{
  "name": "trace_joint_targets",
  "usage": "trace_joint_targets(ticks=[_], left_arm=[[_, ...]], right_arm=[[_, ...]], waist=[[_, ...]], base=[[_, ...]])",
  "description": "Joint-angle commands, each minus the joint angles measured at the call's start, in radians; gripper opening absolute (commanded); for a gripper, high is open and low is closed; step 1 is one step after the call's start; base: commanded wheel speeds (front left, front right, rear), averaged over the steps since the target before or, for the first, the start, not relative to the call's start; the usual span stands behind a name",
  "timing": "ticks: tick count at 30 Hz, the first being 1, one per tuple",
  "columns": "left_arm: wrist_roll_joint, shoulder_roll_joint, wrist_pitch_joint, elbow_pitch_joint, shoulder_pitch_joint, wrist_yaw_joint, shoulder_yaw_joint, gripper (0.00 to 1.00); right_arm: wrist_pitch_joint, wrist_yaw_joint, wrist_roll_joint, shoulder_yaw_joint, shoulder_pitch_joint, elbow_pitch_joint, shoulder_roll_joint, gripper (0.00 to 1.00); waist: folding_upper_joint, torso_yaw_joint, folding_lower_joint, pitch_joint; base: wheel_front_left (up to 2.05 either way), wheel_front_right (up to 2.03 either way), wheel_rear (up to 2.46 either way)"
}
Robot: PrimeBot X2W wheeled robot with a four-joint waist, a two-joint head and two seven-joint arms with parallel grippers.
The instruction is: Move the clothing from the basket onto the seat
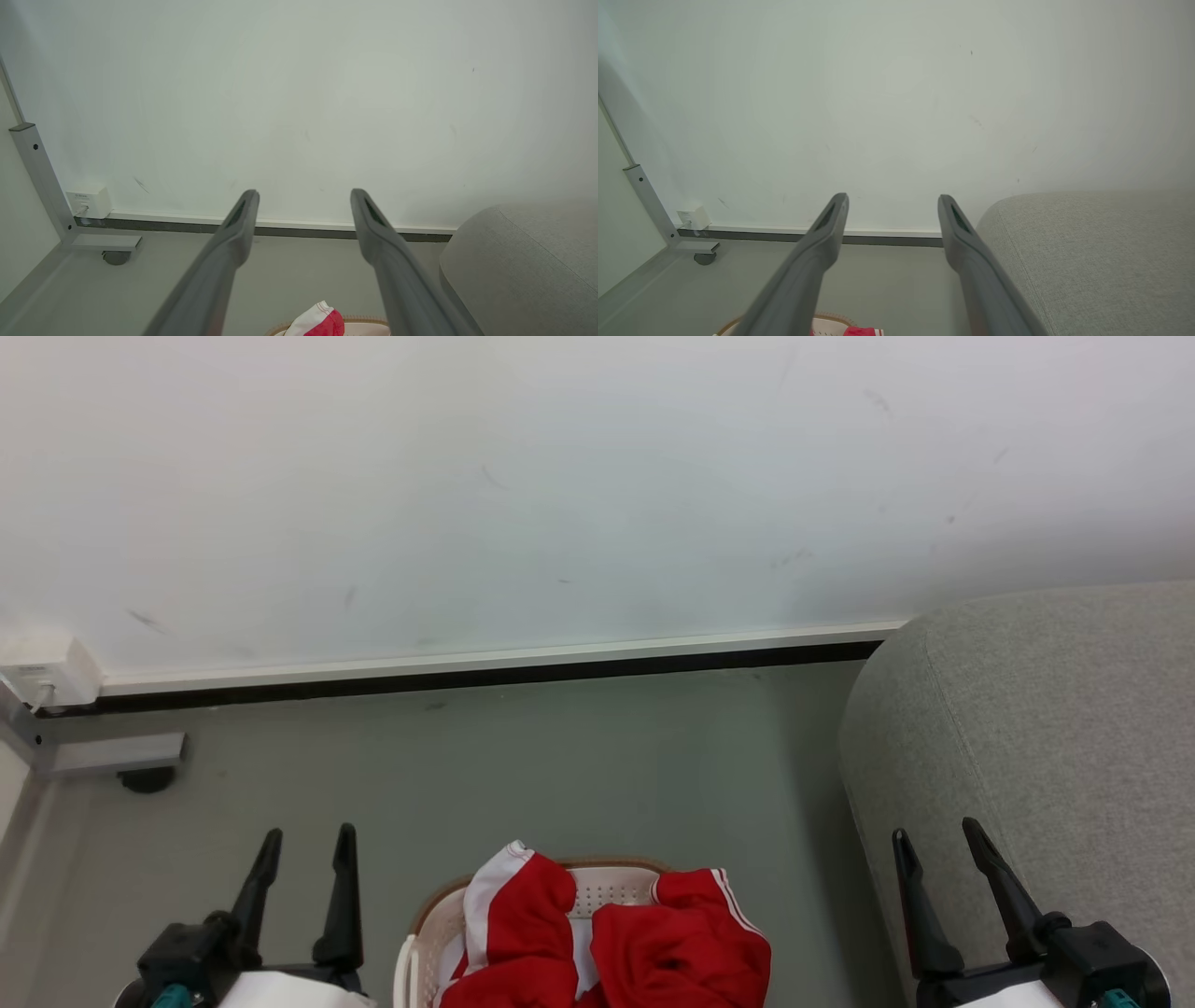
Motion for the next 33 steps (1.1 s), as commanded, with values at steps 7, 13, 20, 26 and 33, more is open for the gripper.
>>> trace_joint_targets(ticks=[7,13,20,26,33], left_arm=[[-0.002,0.008,-0.001,0.013,-0.015,0.001,0.006,1.0],[0.002,0.022,-0.001,0.037,-0.03,0.001,-0.001,1.0],[0.011,0.041,-0.001,0.096,-0.063,0.001,-0.029,1.0],[-0.016,0.095,-0.001,0.195,-0.101,0.001,-0.088,1.0],[-0.061,0.173,-0.001,0.33,-0.163,0.001,-0.19,1.0]], right_arm=[[0.0,-0.002,0.014,0.001,-0.018,-0.009,-0.006,1.0],[0.0,-0.002,0.026,0.005,-0.028,-0.021,-0.006,1.0],[0.0,-0.002,0.044,0.01,-0.044,-0.036,-0.005,1.0],[0.0,-0.002,0.05,0.019,-0.062,-0.058,-0.005,1.0],[0.0,-0.002,0.061,0.031,-0.081,-0.087,-0.005,1.0]], waist=[[0.0,-0.033,0.0,0.033],[0.0,-0.071,0.0,0.07],[0.0,-0.12,0.0,0.122],[0.0,-0.175,0.0,0.178],[0.0,-0.237,0.0,0.247]], base=[[0.0,0.0,0.0],[0.0,0.0,0.0],[0.0,0.0,0.0],[0.0,0.0,0.0],[0.0,0.0,0.0]])
